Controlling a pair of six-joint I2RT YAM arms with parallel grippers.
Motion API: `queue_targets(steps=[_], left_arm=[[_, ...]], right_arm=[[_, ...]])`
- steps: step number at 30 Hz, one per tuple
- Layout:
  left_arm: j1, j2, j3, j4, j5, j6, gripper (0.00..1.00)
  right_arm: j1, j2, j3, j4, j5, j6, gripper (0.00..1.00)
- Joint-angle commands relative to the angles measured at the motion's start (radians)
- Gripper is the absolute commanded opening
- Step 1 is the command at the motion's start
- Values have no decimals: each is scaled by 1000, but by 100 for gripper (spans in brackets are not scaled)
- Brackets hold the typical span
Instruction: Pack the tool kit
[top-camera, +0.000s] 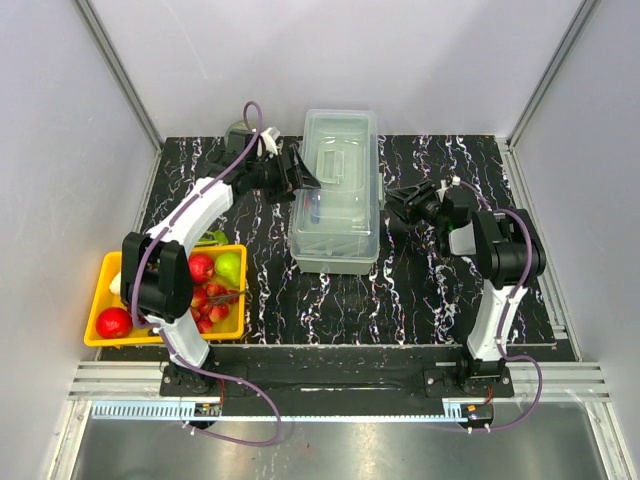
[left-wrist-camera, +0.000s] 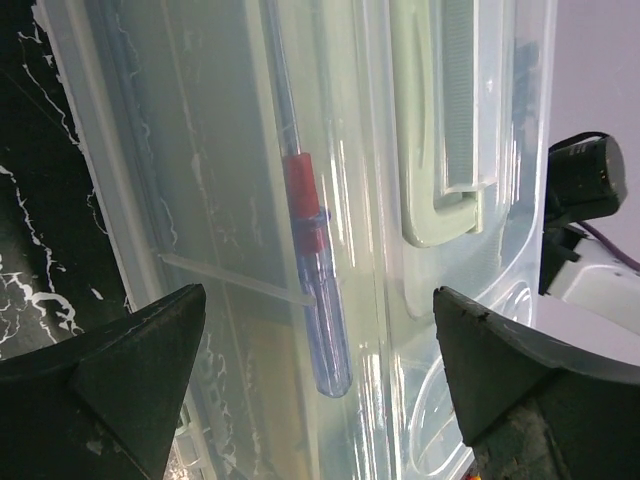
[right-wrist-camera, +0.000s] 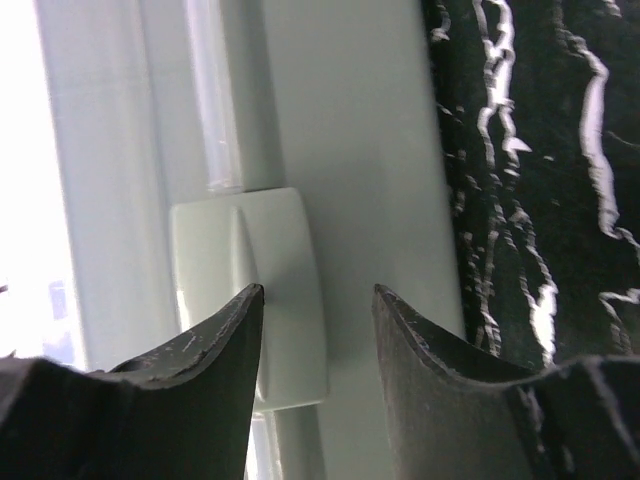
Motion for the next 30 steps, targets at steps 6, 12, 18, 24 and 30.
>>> queue_targets(steps=[6, 12, 18, 24, 30], left_arm=[[-9, 4, 111, -129, -101, 100, 99], [4, -13, 161, -166, -195, 151, 99], [24, 12, 215, -170, -160, 169, 99], [24, 74, 241, -170, -52, 160, 99], [24, 147, 281, -181, -12, 138, 99]], right_arm=[[47, -206, 147, -792, 163, -382, 54], [40, -217, 265, -1056, 285, -530, 53], [42, -152, 372, -1136, 269, -613, 32], [71, -74, 548, -1271, 240, -755, 19], [108, 12, 665, -1332, 194, -805, 8]])
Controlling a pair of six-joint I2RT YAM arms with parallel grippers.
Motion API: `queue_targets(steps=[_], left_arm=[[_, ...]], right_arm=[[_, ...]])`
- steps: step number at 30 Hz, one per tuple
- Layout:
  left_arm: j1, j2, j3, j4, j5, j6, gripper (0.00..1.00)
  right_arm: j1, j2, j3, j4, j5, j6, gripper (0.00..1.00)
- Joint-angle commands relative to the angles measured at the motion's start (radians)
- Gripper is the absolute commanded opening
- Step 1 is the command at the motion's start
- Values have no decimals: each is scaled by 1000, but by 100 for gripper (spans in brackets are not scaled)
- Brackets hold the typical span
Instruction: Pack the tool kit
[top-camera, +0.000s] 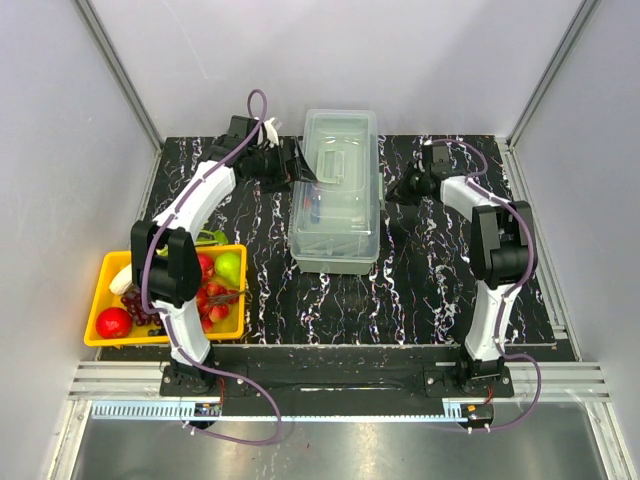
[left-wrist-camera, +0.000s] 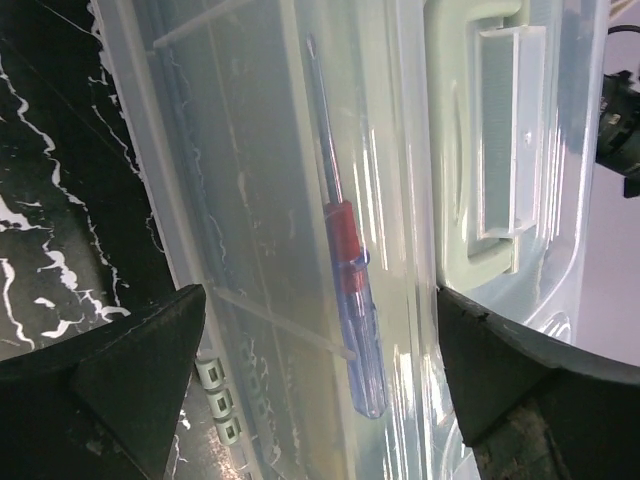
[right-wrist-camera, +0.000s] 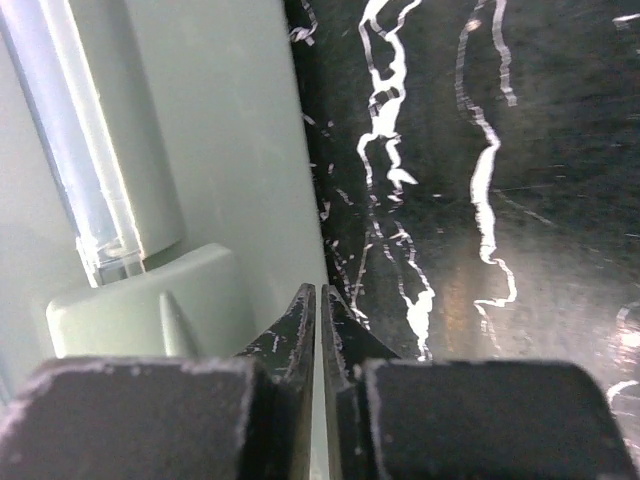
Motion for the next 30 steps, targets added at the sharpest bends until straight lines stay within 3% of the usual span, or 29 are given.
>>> queue_targets(steps=[1, 5, 11, 18, 23, 30], left_arm=[[0, 50, 75, -7, 70, -5, 99], [0, 77, 75, -16, 130, -5, 98], [-9, 108, 45, -45, 223, 41, 78], [-33, 131, 5, -42, 304, 58, 68], [-44, 145, 6, -42, 312, 50, 66], [-24, 94, 106, -102, 124, 76, 74]], right_arm=[[38, 46, 82, -70, -59, -84, 6], [72, 57, 113, -58, -132, -139, 0], [112, 80, 171, -78, -155, -193, 0], [138, 93, 176, -7, -200, -159, 0], [149, 79, 151, 36, -168, -119, 0], [128, 5, 85, -25, 57, -78, 0]])
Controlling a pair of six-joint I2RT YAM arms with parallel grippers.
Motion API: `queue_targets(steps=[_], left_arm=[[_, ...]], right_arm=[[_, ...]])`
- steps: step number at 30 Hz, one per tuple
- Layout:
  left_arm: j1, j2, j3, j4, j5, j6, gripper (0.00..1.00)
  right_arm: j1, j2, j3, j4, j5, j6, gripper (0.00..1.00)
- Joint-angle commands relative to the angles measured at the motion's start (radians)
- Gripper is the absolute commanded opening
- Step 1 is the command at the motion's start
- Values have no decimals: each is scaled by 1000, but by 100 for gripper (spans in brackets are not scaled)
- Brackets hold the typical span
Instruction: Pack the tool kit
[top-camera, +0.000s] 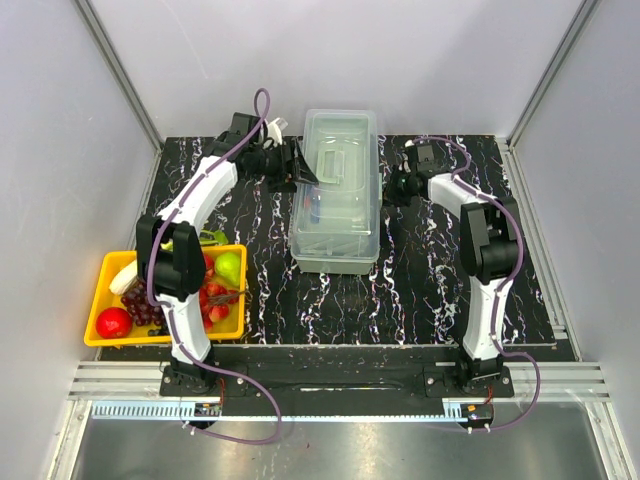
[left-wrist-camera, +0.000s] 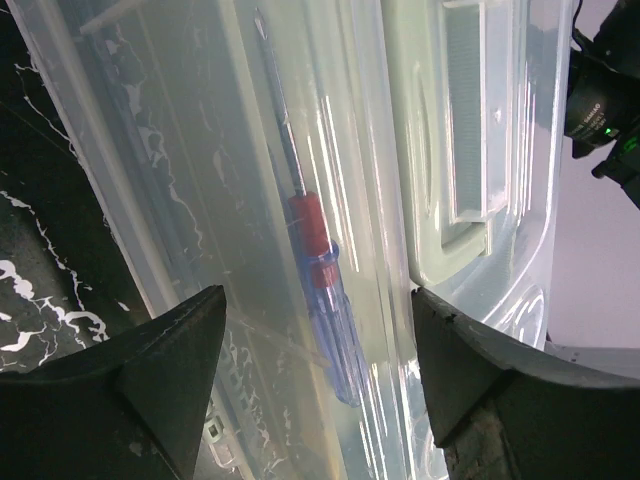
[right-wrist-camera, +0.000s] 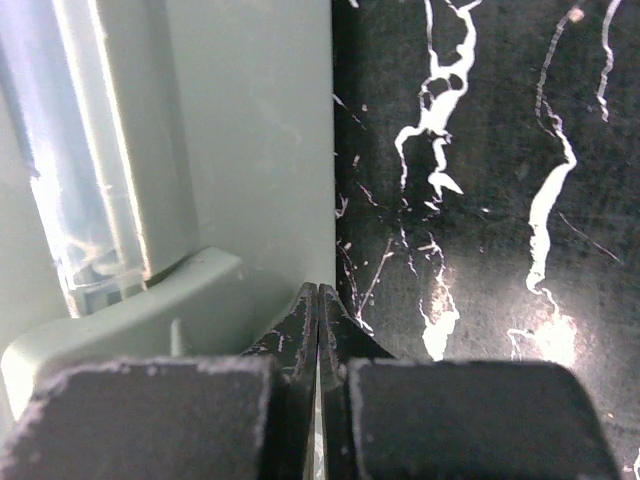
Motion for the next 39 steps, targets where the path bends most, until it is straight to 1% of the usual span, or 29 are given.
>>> queue_targets(steps=[1, 3, 7, 8, 10, 12, 13, 15, 17, 18, 19, 24, 27, 30, 33, 36, 37, 39], left_arm=[[-24, 7, 56, -61, -79, 56, 76], [-13, -15, 93, -63, -133, 55, 79], [11, -55, 171, -64, -220, 64, 86], [21, -62, 193, -70, -242, 64, 89], [33, -82, 224, -79, -280, 64, 98], [44, -116, 231, -81, -312, 67, 99], [53, -140, 222, -81, -329, 69, 99], [64, -196, 195, -92, -383, 67, 99], [79, -266, 146, -118, -426, 72, 99], [85, -310, 111, -133, -447, 76, 99], [93, -352, 74, -142, -470, 84, 99], [108, -600, -142, -176, -595, 135, 99], [107, -748, -274, -179, -601, 142, 99], [107, -907, -415, -176, -599, 113, 99], [107, -1054, -546, -179, -627, 96, 99], [107, -1156, -608, -213, -670, 107, 99], [107, -1174, -617, -227, -705, 113, 99], [105, -1210, -641, -242, -718, 124, 99]], right_arm=[[49, -94, -24, 23, 114, 69, 1], [37, -117, -22, -32, 195, 60, 4], [-7, -173, -39, -112, 301, 61, 10], [-23, -191, -53, -124, 324, 67, 14], [-50, -240, -93, -132, 354, 83, 23], [-87, -297, -133, -144, 387, 98, 38], [-101, -323, -156, -154, 403, 101, 43], [-124, -387, -195, -180, 430, 97, 57], [-142, -464, -228, -215, 437, 80, 78], [-150, -498, -234, -258, 437, 74, 87], [-153, -542, -240, -288, 438, 66, 99], [-155, -770, -280, -367, 509, 52, 99], [-155, -910, -306, -394, 593, 35, 99], [-155, -1063, -349, -433, 699, 25, 100], [-155, -1200, -395, -450, 756, 24, 99], [-156, -1326, -427, -460, 766, 24, 99], [-155, -1363, -435, -467, 773, 25, 99], [-156, -1418, -446, -471, 786, 18, 99]])
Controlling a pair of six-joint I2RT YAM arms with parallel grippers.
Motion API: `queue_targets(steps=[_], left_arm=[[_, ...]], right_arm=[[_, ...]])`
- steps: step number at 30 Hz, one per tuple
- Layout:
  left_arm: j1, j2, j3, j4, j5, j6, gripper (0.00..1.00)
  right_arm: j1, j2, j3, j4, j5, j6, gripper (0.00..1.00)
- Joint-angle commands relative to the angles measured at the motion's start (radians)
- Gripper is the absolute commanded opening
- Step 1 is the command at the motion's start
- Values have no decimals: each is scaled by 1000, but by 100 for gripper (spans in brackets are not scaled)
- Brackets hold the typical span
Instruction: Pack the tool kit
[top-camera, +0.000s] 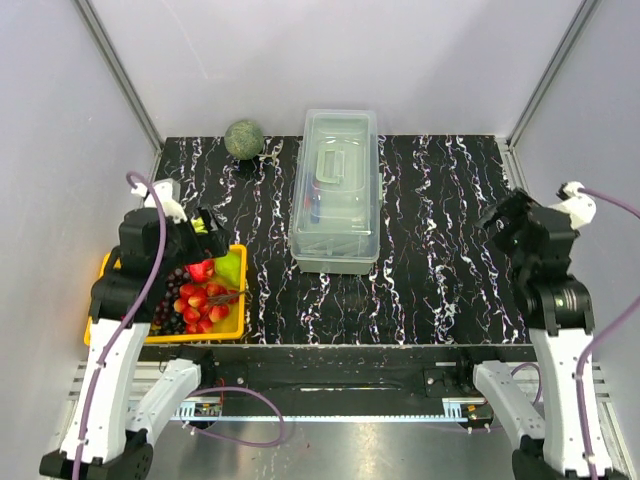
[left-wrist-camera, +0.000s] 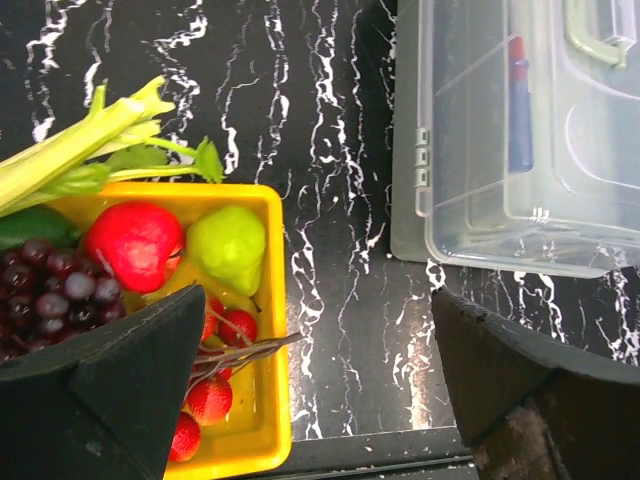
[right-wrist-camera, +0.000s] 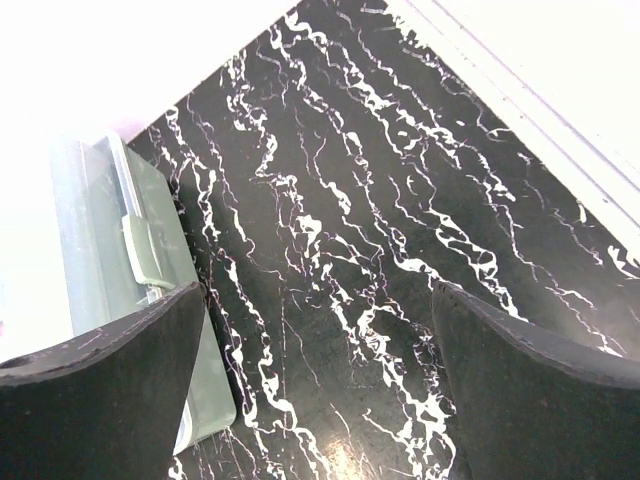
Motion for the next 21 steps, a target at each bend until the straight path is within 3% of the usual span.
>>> queue_targets(steps=[1, 8, 21], left_arm=[[0, -84, -39, -7, -92, 13, 99], [-23, -147, -53, -17, -92, 18, 99], [-52, -180, -70, -7, -93, 18, 99]], right_arm=[[3, -104, -20, -34, 95, -23, 99], [4, -164, 5, -75, 155, -31, 100], [4, -174, -2, -129, 104, 61, 99]])
